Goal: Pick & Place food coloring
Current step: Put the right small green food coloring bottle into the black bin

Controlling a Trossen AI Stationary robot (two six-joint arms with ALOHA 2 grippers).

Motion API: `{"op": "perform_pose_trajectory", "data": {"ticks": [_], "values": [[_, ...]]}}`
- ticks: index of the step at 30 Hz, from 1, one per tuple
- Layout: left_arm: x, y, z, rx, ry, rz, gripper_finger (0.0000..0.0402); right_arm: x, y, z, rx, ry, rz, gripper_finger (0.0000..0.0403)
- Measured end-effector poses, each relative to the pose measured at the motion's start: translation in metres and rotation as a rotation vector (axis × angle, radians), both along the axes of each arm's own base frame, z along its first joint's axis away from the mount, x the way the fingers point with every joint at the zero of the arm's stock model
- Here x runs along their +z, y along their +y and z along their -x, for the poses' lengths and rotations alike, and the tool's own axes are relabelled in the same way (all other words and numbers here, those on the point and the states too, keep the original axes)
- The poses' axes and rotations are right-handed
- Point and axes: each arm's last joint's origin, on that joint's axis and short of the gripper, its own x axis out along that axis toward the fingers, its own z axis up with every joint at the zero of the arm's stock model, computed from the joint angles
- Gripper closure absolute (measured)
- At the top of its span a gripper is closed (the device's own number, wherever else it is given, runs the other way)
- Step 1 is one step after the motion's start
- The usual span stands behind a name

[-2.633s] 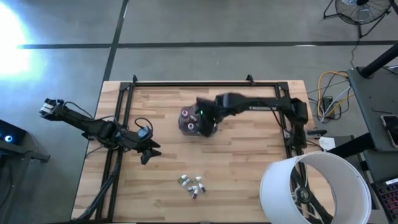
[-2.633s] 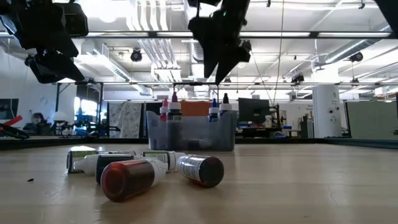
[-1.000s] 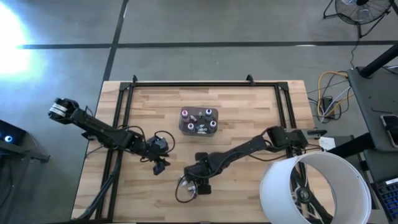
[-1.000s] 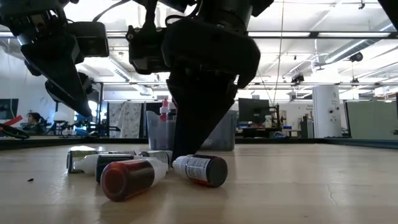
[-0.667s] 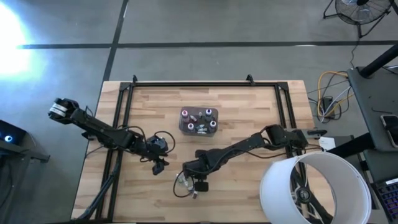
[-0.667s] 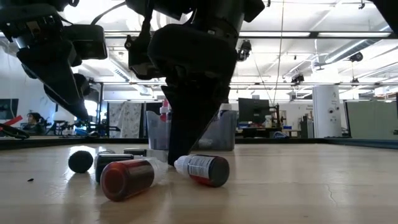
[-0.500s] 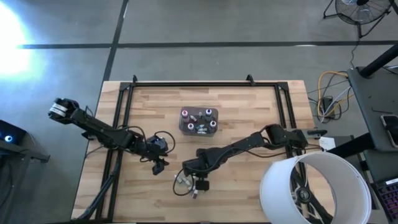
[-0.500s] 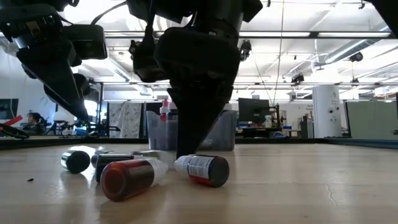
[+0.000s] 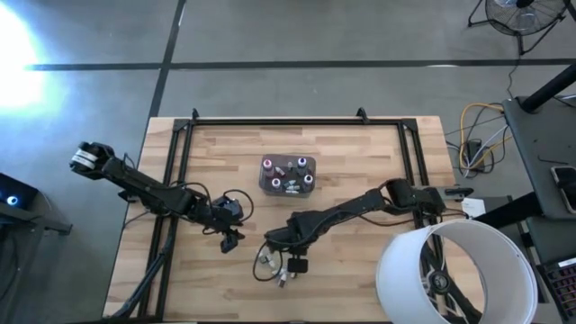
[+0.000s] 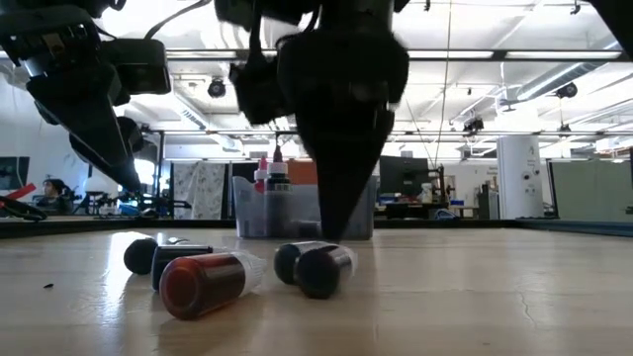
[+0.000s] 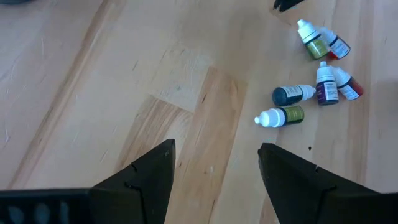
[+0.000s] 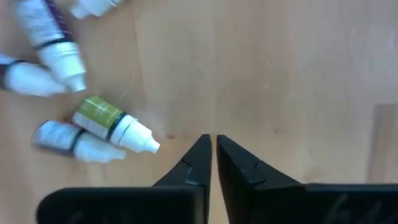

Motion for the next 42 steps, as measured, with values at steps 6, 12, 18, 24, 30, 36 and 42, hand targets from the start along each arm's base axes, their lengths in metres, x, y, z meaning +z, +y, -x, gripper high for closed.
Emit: {"op": "perform_pose_trajectory", "data": {"ticks": [6,12,18,24,30,36,42], "values": [[0.0,0.0,0.0,0.003,0.001,0.003,0.0195,0.024,0.002,0.007,0.145,-0.037,-0.009,0.0312],[0.0,0.0,0.0,0.019,0.003,0.017,0.0195,0.028,0.021,0.015,0.406,-0.056,0.028,0.0219],[0.0,0.0,0.0,0.03,0.005,0.025,0.0195,0.024,0.036,0.018,0.404,-0.055,0.025,0.0179],[0.0,0.0,0.0,0.03,0.005,0.025,0.0195,0.014,0.033,0.014,0.167,-0.032,-0.003,0.0179],[0.0,0.0,0.0,0.031,0.004,0.025,0.0195,0.009,0.039,0.017,0.119,-0.016,-0.01,0.0179],[0.0,0.0,0.0,0.02,0.002,0.016,0.0195,0.004,0.047,0.014,0.088,-0.043,-0.029,0.0184],[0.0,0.0,0.0,0.019,0.002,0.016,0.0195,-0.005,0.046,0.014,0.062,-0.016,-0.019,0.0184]]}}
